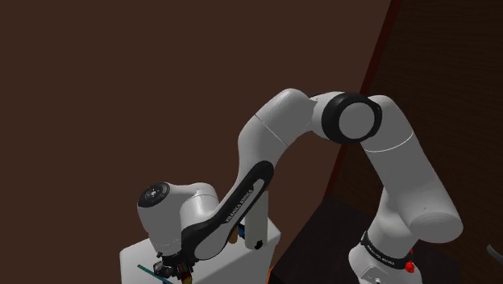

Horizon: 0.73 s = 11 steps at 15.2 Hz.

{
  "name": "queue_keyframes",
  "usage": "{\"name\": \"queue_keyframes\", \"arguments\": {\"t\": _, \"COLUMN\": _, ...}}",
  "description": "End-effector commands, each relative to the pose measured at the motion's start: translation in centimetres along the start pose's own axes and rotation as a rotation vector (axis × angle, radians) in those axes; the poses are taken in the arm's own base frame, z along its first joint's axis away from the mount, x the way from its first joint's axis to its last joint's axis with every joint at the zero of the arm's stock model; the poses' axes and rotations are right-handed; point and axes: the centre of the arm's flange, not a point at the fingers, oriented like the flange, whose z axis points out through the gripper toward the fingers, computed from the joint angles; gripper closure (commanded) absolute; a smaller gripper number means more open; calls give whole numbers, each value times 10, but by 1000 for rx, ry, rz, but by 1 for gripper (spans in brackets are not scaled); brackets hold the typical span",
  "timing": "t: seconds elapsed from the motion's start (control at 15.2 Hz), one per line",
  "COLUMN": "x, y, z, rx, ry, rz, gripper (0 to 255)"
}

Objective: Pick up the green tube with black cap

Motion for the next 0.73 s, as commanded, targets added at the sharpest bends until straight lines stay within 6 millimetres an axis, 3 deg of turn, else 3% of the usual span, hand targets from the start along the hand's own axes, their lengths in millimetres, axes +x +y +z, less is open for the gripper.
{"name": "queue_keyframes", "arguments": {"t": 0.0, "x": 2, "y": 1, "z": 5, "rx": -7, "ry": -3, "rz": 3, "gripper": 255}}
{"name": "queue_keyframes", "arguments": {"t": 0.2, "x": 0, "y": 3, "z": 5, "rx": -7, "ry": -3, "rz": 3, "gripper": 255}}
{"name": "queue_keyframes", "arguments": {"t": 0.66, "x": 0, "y": 7, "z": -32, "rx": -7, "ry": -3, "rz": 3, "gripper": 255}}
